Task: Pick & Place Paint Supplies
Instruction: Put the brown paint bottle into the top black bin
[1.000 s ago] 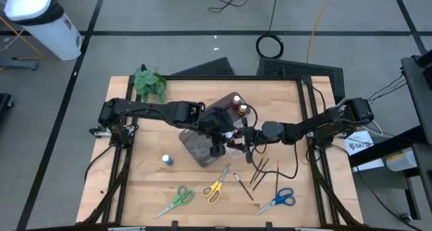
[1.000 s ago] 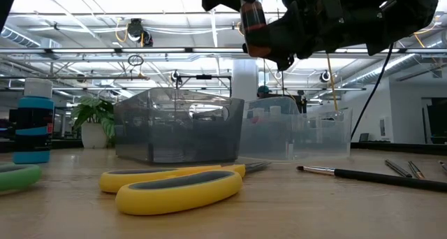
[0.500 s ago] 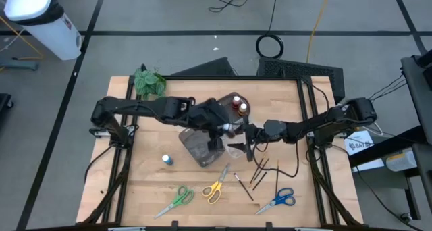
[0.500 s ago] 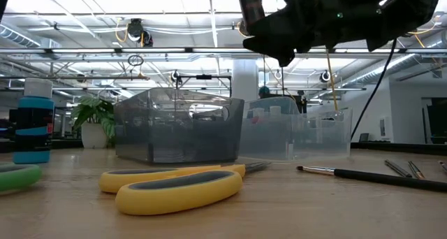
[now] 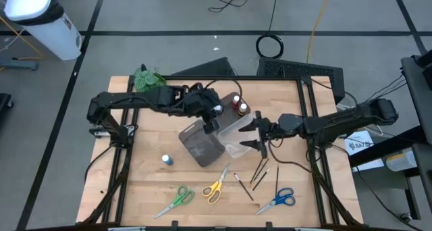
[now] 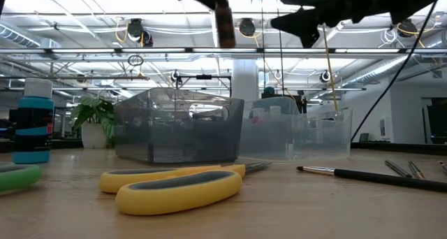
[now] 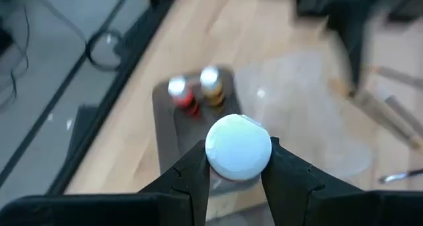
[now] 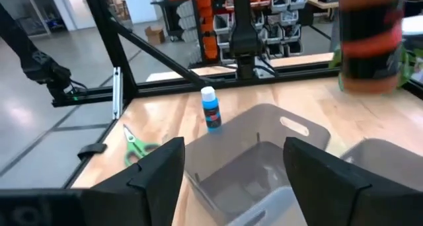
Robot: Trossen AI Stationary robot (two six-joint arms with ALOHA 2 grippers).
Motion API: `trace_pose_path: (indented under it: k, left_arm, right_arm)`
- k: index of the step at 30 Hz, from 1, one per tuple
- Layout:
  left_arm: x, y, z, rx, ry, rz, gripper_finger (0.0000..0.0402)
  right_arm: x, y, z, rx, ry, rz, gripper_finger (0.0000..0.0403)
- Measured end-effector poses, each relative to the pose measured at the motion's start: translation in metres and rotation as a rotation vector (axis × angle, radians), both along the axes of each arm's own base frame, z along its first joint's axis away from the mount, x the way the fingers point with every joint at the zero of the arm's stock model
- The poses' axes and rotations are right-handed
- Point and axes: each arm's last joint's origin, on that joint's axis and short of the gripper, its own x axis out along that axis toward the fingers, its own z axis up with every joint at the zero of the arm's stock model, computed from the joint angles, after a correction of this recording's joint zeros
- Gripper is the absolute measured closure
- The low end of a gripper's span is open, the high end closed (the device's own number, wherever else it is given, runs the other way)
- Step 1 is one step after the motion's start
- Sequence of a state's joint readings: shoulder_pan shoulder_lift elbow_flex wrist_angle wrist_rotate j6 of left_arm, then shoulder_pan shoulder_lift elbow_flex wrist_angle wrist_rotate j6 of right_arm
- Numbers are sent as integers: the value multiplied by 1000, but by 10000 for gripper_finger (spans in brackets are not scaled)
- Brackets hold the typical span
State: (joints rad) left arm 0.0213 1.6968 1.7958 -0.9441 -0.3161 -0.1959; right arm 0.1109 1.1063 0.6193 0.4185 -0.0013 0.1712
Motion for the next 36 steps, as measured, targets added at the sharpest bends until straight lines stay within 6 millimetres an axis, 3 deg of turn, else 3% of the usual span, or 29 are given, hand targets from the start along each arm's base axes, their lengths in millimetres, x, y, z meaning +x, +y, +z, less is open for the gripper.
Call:
trace_pose_path:
  k: [8, 14, 27, 36]
  left_arm:
    - [3, 50, -61, -113, 50, 105, 282]
    - [1, 70, -95, -173, 24, 154, 282]
    - [-1, 65, -132, -170, 6, 146, 282]
    - [11, 62, -160, -122, 76, 158, 282]
  right_arm:
    - [-16, 3, 1, -5, -14, 23, 167]
    - [-17, 3, 1, -19, -25, 20, 167]
    - [-17, 2, 2, -26, -34, -5, 167]
    - [-17, 2, 2, -26, -34, -6, 171]
